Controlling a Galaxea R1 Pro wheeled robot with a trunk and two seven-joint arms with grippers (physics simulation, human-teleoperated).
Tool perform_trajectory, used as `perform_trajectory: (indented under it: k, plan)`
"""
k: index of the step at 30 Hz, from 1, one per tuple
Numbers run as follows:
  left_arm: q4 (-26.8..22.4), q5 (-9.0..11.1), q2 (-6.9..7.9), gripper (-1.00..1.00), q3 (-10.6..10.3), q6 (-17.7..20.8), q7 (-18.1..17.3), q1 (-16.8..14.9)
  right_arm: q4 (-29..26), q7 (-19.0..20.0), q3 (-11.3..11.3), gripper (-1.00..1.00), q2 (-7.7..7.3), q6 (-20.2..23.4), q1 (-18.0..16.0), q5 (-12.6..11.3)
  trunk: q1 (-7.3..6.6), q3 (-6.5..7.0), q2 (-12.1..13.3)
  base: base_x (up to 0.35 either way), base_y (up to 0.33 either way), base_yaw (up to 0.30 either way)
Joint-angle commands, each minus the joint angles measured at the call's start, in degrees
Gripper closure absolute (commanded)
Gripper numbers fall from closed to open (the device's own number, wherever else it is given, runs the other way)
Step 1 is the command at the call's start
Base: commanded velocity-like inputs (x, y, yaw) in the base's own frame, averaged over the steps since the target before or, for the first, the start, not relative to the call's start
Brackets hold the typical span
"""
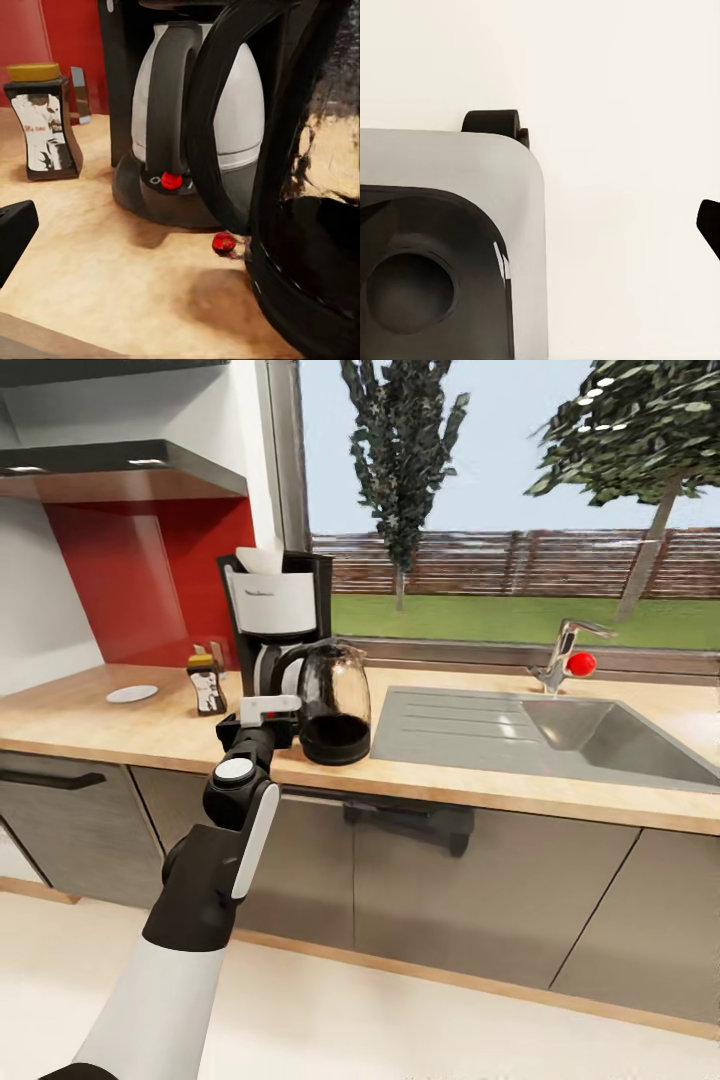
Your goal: Set up a coffee station on the kitchen countertop: keep the coffee maker on the countertop, move the bottle of coffee from the kitchen shelf to the counter next to the coffee maker, place a paper coffee filter on top of the coffee maker, put the saucer next to the coffee maker with the coffee cup on the saucer, and place the electric kettle next to the coffee maker.
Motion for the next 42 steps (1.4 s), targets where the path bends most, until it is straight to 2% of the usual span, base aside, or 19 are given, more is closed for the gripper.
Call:
perform_trajectory:
  k: [1, 9, 11, 12, 15, 16, 18, 20, 22, 25, 27, 28, 32, 33, 37, 38, 42]
  plan:
    - [-0.04, -0.08, 0.0, -1.0, -0.08, 0.34, 0.23, -0.05, 0.06, 0.26, 0.12, -1.0, -0.02, -0.19, -0.03, -0.42, -0.02, -0.05, -0.03, -0.121, 0.0, 0.0]
    - [-0.11, -0.08, 0.0, -1.0, -0.1, 0.34, -0.57, -0.05, 0.06, 0.26, 0.12, -1.0, -0.02, -0.19, -0.03, -0.42, -0.02, -0.05, -0.03, -0.035, 0.0, 0.0]
    - [-0.14, -0.04, 0.0, -1.0, -0.11, 0.39, -1.69, -0.05, 0.06, 0.26, 0.12, -1.0, -0.02, -0.19, -0.03, -0.42, -0.02, -0.05, -0.03, -0.003, 0.0, 0.0]
    - [-0.18, -0.02, 0.0, -1.0, -0.11, 0.41, -4.32, -0.04, 0.06, 0.26, 0.12, -1.0, -0.02, -0.19, -0.03, -0.42, -0.02, -0.05, -0.03, -0.002, 0.0, 0.0]
    - [-0.2, 0.06, 0.0, -1.0, -0.07, 0.42, -8.27, -0.04, 0.06, 0.26, 0.12, -1.0, -0.02, -0.19, -0.03, -0.42, -0.02, -0.05, -0.03, -0.001, 0.0, 0.0]
    - [-0.24, 0.35, 0.0, -1.0, -0.06, 0.44, -10.86, -0.04, 0.06, 0.26, 0.12, -1.0, -0.02, -0.19, -0.03, -0.42, -0.02, -0.05, -0.03, 0.0, 0.0, 0.0]
    - [-0.26, 0.96, 0.0, -1.0, -0.03, 0.47, -12.98, -0.03, 0.05, 0.26, 0.12, -1.0, -0.02, -0.19, -0.03, -0.42, -0.02, -0.05, -0.03, 0.0, 0.0, 0.0]
    - [-0.28, 2.77, 0.0, -1.0, 0.03, 0.57, -15.02, -0.03, 0.06, 0.26, 0.12, -1.0, -0.02, -0.19, -0.03, -0.42, -0.02, -0.05, -0.03, 0.0, 0.0, 0.0]
    - [-0.3, 5.52, 0.0, -1.0, 0.25, 0.67, -16.09, -0.01, 0.06, 0.26, 0.12, -1.0, -0.02, -0.19, -0.03, -0.42, -0.02, -0.05, -0.03, 0.0, 0.0, 0.0]
    - [-0.3, 11.22, 0.0, -1.0, 0.46, 0.86, -17.0, -0.02, 0.06, 0.26, 0.12, -1.0, -0.02, -0.19, -0.03, -0.42, -0.02, -0.05, -0.03, 0.0, 0.0, 0.0]
    - [-0.31, 12.84, 0.0, -1.0, 0.51, 0.91, -17.14, -0.03, 0.06, 0.26, 0.12, -1.0, -0.02, -0.19, -0.03, -0.42, -0.02, -0.05, -0.03, 0.0, 0.0, 0.0]
    - [-0.31, 14.27, 0.0, -1.0, 0.53, 0.96, -17.47, -0.01, 0.06, 0.26, 0.12, -1.0, -0.02, -0.19, -0.03, -0.42, -0.02, -0.05, -0.03, 0.0, 0.0, 0.0]
    - [-0.31, 16.07, 0.0, -1.0, 0.52, 1.03, -19.47, 0.02, 0.05, 0.26, 0.12, -1.0, -0.02, -0.19, -0.03, -0.42, -0.02, -0.05, -0.03, 0.0, 0.0, 0.0]
    - [-0.31, 16.68, 0.0, -1.0, 0.51, 1.36, -21.7, 0.03, 0.06, 0.26, 0.12, -1.0, -0.02, -0.19, -0.03, -0.42, -0.02, -0.05, -0.03, 0.0, 0.0, 0.0]
    - [-0.31, 17.17, 0.0, -1.0, 0.33, 2.2, -25.74, 0.13, 0.04, 0.26, 0.12, -1.0, -0.02, -0.19, -0.03, -0.42, -0.02, -0.05, -0.03, 0.0, 0.0, 0.0]
    - [-0.31, 17.29, 0.0, -1.0, -0.33, 2.41, -28.18, 0.17, 0.04, 0.26, 0.12, -1.0, -0.02, -0.19, -0.03, -0.42, -0.02, -0.05, -0.03, 0.0, 0.0, 0.0]
    - [-0.31, 17.35, 0.0, -1.0, -1.91, 2.54, -31.55, 0.2, 0.06, 0.26, 0.12, -1.0, -0.02, -0.19, -0.03, -0.42, -0.02, -0.05, -0.03, 0.0, 0.0, 0.0]
